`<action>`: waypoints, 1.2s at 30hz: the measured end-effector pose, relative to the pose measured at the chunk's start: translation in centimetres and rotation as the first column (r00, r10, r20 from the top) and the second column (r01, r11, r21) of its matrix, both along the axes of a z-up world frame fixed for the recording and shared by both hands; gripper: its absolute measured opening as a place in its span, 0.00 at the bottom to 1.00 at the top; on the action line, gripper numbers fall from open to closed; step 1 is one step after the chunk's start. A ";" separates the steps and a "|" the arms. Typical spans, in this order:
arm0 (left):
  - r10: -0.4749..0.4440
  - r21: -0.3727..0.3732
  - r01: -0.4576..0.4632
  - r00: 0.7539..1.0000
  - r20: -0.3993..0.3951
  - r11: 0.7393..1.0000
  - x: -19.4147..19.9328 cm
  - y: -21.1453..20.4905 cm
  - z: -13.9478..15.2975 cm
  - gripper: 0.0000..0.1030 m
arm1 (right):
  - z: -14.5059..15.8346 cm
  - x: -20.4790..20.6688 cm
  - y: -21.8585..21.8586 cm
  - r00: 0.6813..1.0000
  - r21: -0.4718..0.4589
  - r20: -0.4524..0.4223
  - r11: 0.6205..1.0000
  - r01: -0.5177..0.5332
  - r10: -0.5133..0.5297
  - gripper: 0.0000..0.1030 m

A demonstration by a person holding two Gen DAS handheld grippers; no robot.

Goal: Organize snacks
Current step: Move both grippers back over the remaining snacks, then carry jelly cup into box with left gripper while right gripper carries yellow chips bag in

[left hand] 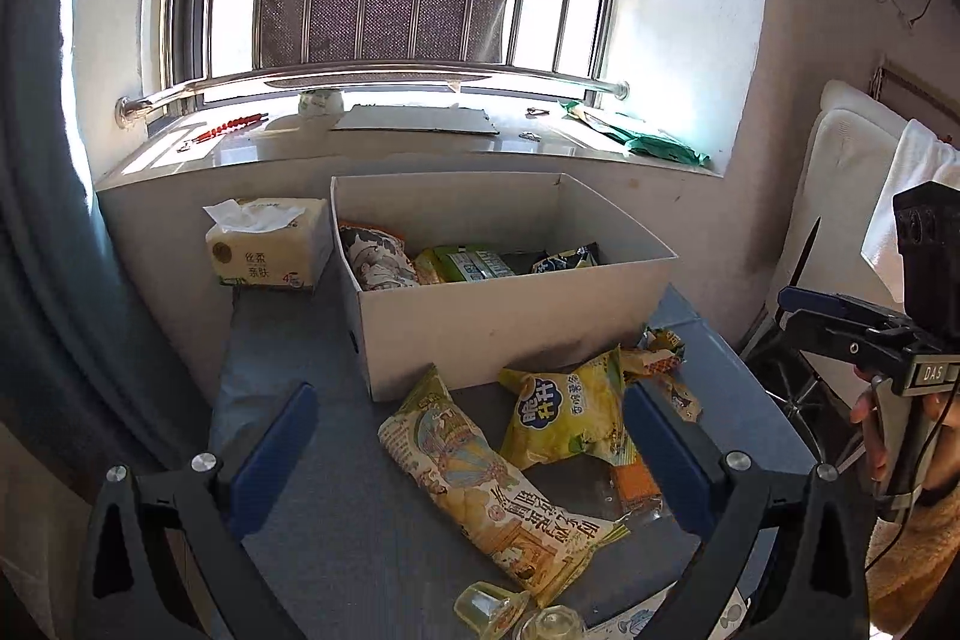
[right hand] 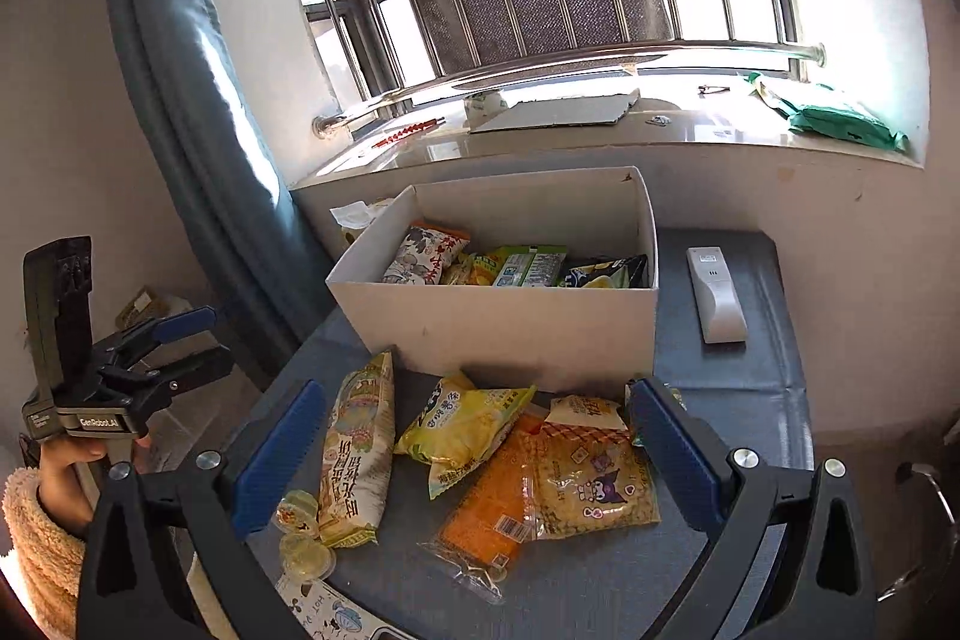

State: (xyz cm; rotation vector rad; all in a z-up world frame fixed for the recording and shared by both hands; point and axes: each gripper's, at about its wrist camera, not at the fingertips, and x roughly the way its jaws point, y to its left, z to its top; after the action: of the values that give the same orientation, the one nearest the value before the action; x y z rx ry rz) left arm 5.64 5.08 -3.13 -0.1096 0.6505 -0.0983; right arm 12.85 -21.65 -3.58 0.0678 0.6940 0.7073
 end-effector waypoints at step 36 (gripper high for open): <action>0.095 -0.212 -0.161 0.951 -0.293 0.964 -3.2 1.9 -12.3 0.31 | -7.4 -7.9 0.6 0.984 -0.004 -0.172 0.999 -0.042 0.041 1.00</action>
State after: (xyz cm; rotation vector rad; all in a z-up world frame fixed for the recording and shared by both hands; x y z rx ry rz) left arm 2.46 6.97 -15.42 -0.3989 0.9126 -0.0322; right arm 4.90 -21.01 -10.99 0.1086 0.8654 0.7448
